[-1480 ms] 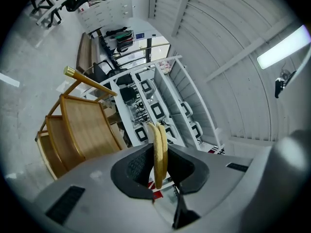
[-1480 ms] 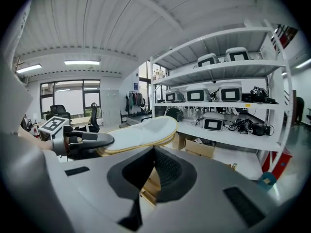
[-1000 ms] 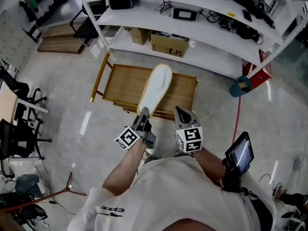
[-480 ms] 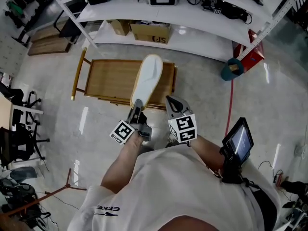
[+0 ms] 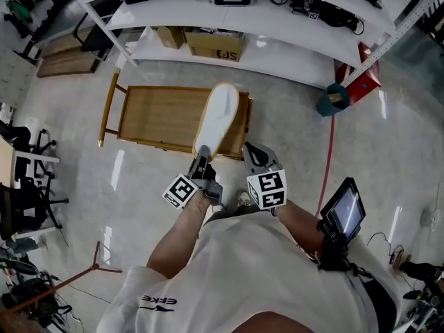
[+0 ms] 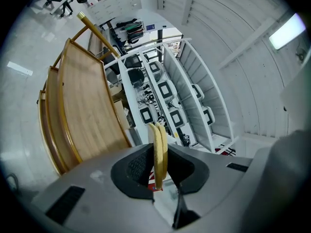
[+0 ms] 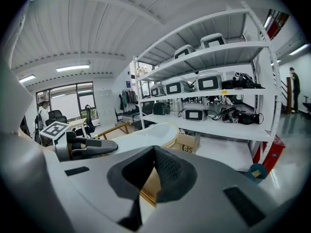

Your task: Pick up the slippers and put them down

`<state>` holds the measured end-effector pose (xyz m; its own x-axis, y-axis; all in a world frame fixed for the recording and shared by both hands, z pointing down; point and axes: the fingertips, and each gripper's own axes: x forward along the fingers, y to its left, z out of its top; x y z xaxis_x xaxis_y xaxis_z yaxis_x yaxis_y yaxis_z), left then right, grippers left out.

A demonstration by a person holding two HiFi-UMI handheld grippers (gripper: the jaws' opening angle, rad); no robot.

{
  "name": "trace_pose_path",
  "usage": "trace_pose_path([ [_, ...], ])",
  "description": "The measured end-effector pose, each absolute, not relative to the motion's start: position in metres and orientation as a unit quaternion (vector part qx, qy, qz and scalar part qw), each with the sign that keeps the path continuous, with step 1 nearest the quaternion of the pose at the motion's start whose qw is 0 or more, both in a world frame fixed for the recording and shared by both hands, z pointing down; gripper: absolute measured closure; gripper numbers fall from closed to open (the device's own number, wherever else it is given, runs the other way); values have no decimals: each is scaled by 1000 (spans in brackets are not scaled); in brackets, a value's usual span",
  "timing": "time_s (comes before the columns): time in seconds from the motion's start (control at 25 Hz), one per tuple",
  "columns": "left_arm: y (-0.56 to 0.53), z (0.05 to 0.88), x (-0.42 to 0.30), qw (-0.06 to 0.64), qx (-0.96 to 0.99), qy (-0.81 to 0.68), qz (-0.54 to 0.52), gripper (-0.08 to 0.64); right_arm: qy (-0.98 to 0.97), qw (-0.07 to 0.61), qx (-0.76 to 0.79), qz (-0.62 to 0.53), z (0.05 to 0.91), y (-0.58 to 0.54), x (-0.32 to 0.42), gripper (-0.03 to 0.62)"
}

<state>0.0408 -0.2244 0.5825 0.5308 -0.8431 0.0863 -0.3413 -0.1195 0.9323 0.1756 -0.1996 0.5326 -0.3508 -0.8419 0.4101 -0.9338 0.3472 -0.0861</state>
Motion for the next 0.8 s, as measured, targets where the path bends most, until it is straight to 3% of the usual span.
trace_pose_path([
  [0.8,-238,639,63,560,672,-432,-221,499,-789,177,557,190,567,-206,197,588],
])
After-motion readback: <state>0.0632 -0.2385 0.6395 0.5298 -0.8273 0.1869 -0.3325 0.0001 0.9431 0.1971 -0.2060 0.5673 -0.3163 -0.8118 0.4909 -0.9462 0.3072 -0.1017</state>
